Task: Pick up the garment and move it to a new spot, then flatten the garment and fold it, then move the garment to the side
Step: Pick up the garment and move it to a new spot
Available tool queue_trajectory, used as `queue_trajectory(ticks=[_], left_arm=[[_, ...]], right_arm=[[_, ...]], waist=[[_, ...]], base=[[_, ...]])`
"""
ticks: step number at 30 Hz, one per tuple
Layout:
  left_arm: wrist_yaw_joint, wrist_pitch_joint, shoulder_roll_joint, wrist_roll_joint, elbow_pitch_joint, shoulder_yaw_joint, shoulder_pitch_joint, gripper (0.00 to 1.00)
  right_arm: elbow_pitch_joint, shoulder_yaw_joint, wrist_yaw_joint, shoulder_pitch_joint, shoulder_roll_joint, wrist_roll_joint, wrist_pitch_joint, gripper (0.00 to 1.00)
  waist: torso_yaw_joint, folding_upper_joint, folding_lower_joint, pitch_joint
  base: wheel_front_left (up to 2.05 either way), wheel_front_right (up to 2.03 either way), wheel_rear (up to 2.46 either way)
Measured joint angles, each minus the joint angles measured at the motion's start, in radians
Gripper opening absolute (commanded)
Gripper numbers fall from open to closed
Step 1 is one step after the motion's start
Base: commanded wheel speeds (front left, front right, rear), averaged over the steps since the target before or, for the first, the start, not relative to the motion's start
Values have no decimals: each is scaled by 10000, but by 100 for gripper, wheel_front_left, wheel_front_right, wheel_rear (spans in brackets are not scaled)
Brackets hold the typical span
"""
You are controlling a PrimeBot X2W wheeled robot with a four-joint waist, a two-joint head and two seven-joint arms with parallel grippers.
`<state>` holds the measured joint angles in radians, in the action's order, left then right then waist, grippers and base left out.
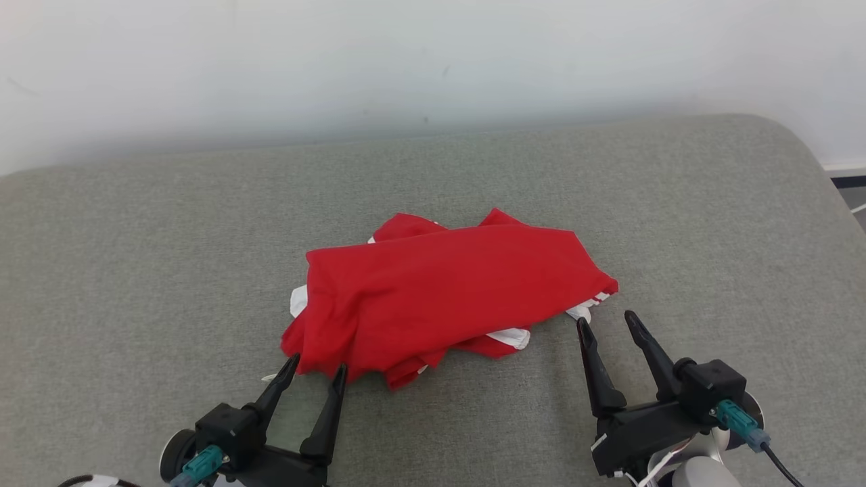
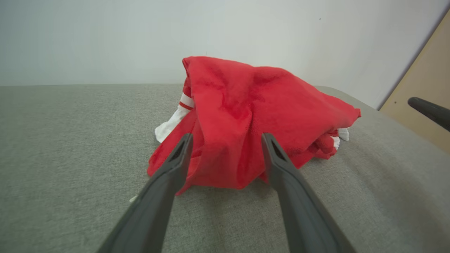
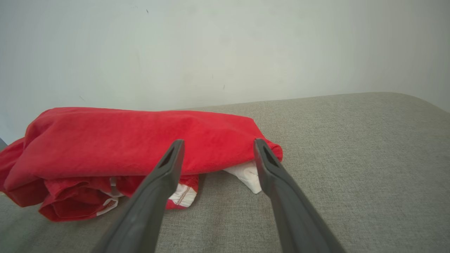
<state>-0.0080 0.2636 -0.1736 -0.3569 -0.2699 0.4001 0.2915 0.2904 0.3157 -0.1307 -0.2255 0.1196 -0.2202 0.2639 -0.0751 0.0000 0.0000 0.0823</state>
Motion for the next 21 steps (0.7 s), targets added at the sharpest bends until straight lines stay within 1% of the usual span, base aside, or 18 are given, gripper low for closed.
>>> queue_trajectory(ticks=[4,5,6,7,12,15,17,21], left_arm=[[-84,0,0,119,-545,44,272,100],[-98,0,12,117,-663,35,365,85],[-150,0,31,109,-740,15,434,22],[-176,0,50,109,-798,15,477,0],[-353,0,96,130,-1076,38,680,0],[-483,0,61,268,-1047,107,1060,0],[-604,-2,-88,439,-892,211,1524,0],[-805,-460,-454,800,-303,472,2735,0]], right_arm=[[-21,2,0,-112,12,-4,0,100],[-23,-13,0,-112,19,-8,0,100],[-27,-21,0,-112,29,-10,0,100],[-27,-31,0,-112,44,-10,0,100],[-17,-81,0,-112,59,-15,0,100],[-15,-94,0,-113,36,-12,0,100],[8,-86,0,-114,29,-12,0,100],[17,-52,0,-117,-73,-13,0,100]], waist=[[-200,0,1,100],[-245,0,0,122],[-285,0,0,144],[-316,0,0,164],[-329,0,0,184],[-258,0,1,165],[-213,0,1,129],[-199,0,1,56]], base=[[0,0,0],[0,0,0],[0,0,0],[0,0,0],[0,0,0],[0,0,0],[0,0,0],[0,0,0]])
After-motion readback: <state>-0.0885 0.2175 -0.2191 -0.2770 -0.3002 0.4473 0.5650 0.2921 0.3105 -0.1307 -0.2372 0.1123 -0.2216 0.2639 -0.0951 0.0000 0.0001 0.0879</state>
